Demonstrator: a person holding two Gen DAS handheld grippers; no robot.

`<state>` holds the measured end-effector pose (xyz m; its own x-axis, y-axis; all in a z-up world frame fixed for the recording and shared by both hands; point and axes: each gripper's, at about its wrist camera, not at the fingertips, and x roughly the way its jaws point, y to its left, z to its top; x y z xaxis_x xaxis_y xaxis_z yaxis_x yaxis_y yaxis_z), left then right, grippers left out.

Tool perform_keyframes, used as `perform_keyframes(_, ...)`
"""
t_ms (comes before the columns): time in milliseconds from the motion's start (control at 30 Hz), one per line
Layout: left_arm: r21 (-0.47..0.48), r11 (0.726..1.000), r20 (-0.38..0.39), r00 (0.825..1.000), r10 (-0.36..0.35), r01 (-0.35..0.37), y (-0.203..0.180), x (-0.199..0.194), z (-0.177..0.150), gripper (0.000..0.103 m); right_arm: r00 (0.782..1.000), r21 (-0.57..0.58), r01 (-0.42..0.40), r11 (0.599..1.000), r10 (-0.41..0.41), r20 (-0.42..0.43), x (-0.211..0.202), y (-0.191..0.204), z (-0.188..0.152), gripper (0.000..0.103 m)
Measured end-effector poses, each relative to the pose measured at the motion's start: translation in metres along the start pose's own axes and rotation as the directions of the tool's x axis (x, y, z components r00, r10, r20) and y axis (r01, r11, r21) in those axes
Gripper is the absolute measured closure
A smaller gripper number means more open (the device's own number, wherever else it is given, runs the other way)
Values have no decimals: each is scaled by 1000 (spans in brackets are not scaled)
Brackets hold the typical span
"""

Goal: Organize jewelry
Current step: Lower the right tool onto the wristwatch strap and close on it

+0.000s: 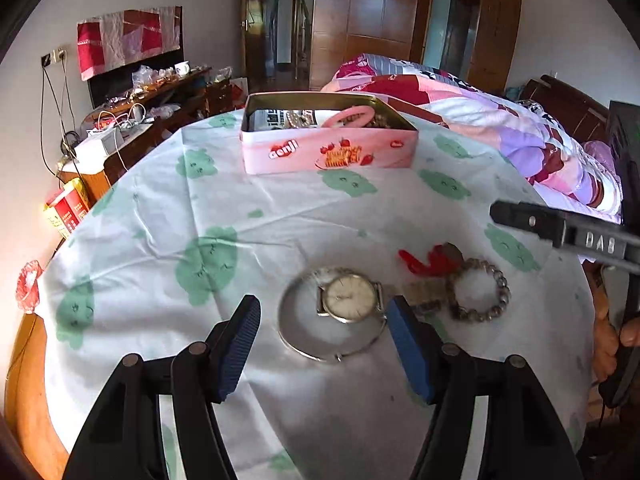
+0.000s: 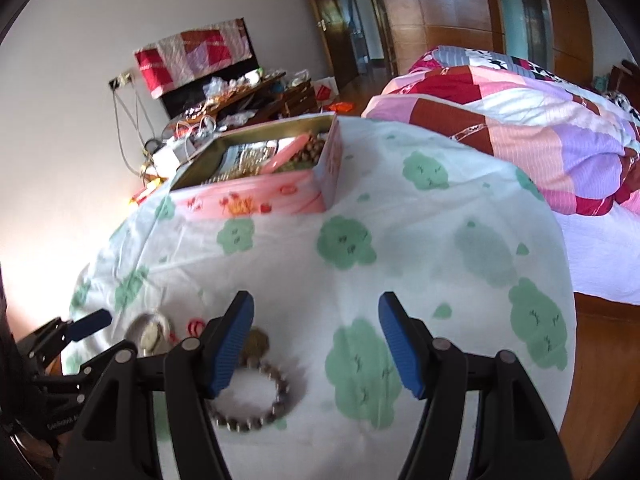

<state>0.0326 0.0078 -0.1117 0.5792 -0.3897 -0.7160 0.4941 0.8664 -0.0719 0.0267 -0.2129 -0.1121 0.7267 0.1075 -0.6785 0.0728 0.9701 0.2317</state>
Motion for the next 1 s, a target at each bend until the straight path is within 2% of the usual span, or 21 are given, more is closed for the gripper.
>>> perform_keyframes(100,14,999,6,999,-42,42,-7,-5,0,37,999,-43,3,999,-4,-36,1,7,-9,35)
perform_keyframes(167,48,996,1,998,-70,70,-16,-8,-1,37,999,-59,4,998,-7,-44,3,10,-13,39)
perform_keyframes(267,92,995,-4,999,-45,45,-27,-7,-5,37,998,-75,-9,997,5,-58,5,14,-14,45)
perform_keyframes(433,38,999,-29,999,-18,19,-17,0,-6,37,994,-125,-89,988,80,-72,2,33,-14,47)
perform_keyframes(533,20,1000,-22,1000,-9,10,-10,-4,-6,37,987,-180,-140,974,122,-107,11,53,-14,58)
perform_keyframes(667,29,1000,-13,1000,-2,2,-8,-10,-7,37,978,-213,-175,961,145,-148,30,72,-15,60)
perform_keyframes(700,32,999,-13,1000,-1,2,-9,-10,-7,37,971,-210,-202,957,168,-168,38,75,-14,63)
perform_keyframes(733,36,999,-14,1000,-2,2,-10,-11,-7,37,964,-199,-227,953,191,-187,43,75,-13,73)
perform_keyframes(767,37,999,-14,1000,-5,5,-10,-11,-7,37,960,-183,-236,955,199,-198,47,75,-11,88)
perform_keyframes(800,37,999,-14,1000,-10,10,-10,-11,-7,37,962,-176,-220,959,183,-204,49,74,-9,93)
perform_keyframes(900,46,998,-12,1000,-29,29,-13,-11,-6,37,974,-170,-155,973,121,-194,52,64,-4,95)
perform_keyframes(1000,37,998,-12,999,-42,43,-16,-8,-4,37,990,-157,-41,987,19,-139,47,43,1,95)
